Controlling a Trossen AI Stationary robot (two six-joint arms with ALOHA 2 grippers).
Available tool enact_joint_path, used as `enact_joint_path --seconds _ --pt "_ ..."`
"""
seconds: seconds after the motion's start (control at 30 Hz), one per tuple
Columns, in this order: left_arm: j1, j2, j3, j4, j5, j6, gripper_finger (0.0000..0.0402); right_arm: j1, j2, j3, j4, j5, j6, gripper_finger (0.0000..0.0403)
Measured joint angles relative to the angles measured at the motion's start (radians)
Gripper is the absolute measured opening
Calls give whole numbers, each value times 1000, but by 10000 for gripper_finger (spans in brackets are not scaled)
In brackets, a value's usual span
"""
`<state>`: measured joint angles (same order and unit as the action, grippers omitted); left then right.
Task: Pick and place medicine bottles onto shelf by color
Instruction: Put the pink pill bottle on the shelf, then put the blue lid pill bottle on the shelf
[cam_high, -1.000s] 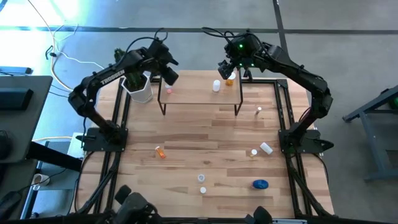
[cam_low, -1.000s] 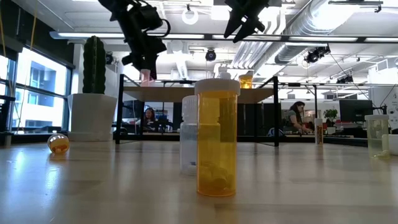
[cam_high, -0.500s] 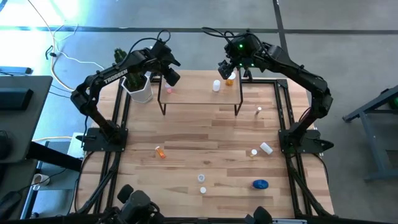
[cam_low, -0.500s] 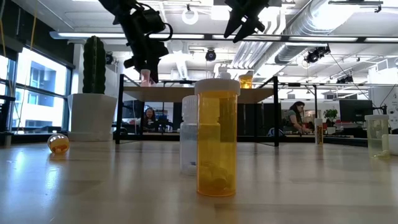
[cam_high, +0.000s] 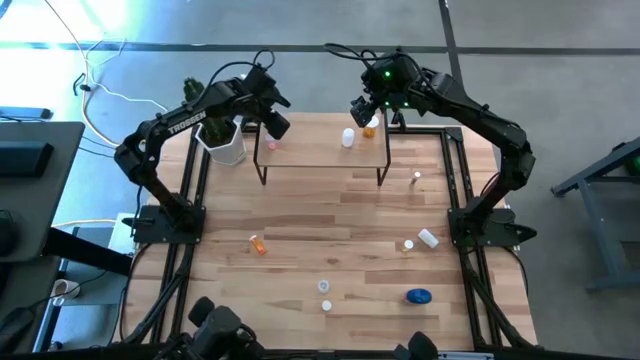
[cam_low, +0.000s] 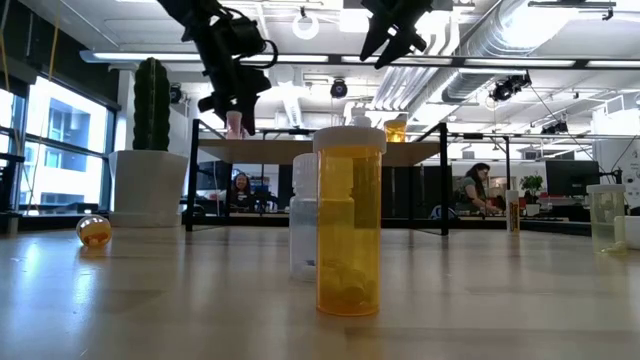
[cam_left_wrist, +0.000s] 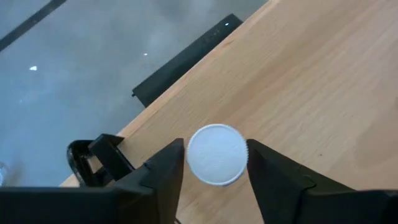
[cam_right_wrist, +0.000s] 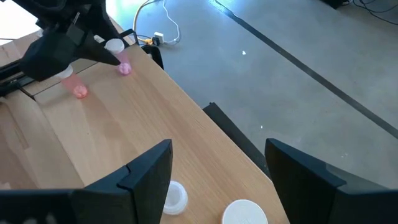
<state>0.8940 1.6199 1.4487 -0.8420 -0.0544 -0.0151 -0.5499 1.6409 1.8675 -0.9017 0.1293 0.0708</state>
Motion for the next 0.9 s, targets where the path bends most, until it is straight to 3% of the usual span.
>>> enact_joint_path --seconds 0.27,0.57,0.9 --pt "0 -27 0 30 21 0 211 0 0 0 0 0 0 247" --pt "0 -99 1 54 2 8 210 0 0 0 0 0 -6 247" --pt "-47 -259 2 44 2 -34 209 1 0 0 -54 -35 -23 247"
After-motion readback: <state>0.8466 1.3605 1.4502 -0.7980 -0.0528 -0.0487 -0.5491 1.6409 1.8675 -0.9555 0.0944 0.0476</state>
